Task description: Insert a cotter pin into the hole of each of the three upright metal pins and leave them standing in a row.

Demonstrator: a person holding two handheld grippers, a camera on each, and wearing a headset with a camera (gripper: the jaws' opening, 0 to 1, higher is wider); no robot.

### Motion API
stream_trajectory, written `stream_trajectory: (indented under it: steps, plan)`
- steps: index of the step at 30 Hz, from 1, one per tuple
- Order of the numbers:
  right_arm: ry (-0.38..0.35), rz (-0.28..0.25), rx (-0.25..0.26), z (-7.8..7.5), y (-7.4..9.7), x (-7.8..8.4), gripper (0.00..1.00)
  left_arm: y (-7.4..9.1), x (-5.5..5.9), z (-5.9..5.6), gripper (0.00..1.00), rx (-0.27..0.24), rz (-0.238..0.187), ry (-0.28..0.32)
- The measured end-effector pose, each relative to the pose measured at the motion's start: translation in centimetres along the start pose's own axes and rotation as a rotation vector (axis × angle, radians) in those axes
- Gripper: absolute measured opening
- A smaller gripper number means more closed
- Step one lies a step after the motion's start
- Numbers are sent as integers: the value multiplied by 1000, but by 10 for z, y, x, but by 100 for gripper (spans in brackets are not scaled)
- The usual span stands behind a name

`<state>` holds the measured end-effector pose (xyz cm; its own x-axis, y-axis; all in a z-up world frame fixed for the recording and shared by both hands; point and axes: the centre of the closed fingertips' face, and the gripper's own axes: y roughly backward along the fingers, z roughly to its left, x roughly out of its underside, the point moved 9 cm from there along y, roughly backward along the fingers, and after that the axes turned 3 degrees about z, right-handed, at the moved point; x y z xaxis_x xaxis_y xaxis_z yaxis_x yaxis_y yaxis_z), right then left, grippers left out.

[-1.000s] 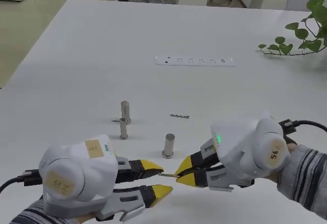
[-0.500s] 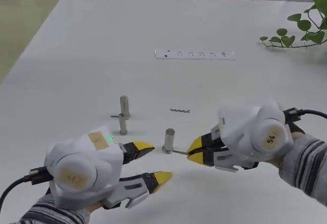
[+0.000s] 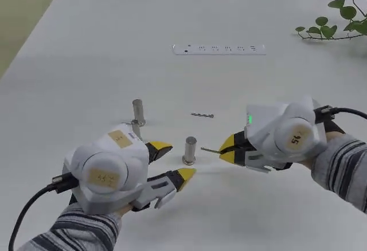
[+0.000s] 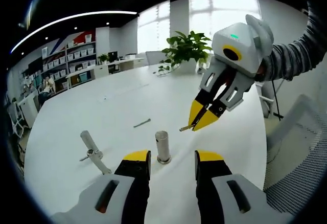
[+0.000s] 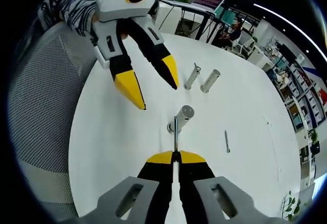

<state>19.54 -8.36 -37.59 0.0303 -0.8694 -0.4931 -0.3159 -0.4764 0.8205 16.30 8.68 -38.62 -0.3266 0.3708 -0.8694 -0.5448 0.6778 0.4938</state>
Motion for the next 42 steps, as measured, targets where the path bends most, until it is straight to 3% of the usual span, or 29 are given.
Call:
stream_trajectory:
  steps: [14,20,26,42]
  plan:
    - [8,22,6,-14,-14,4,0,-34,4,11,28,-34,29,34]
    - [12,18,0,-15,-18,3,0,-46,9,12,25,-32,45,88]
    - [30,21,-9,-15,-20,1,0,-56,12,11,20,-36,61,101]
    - [79,61,-12,-16,-22,-6,0,-65,16,11,11,-50,68,127]
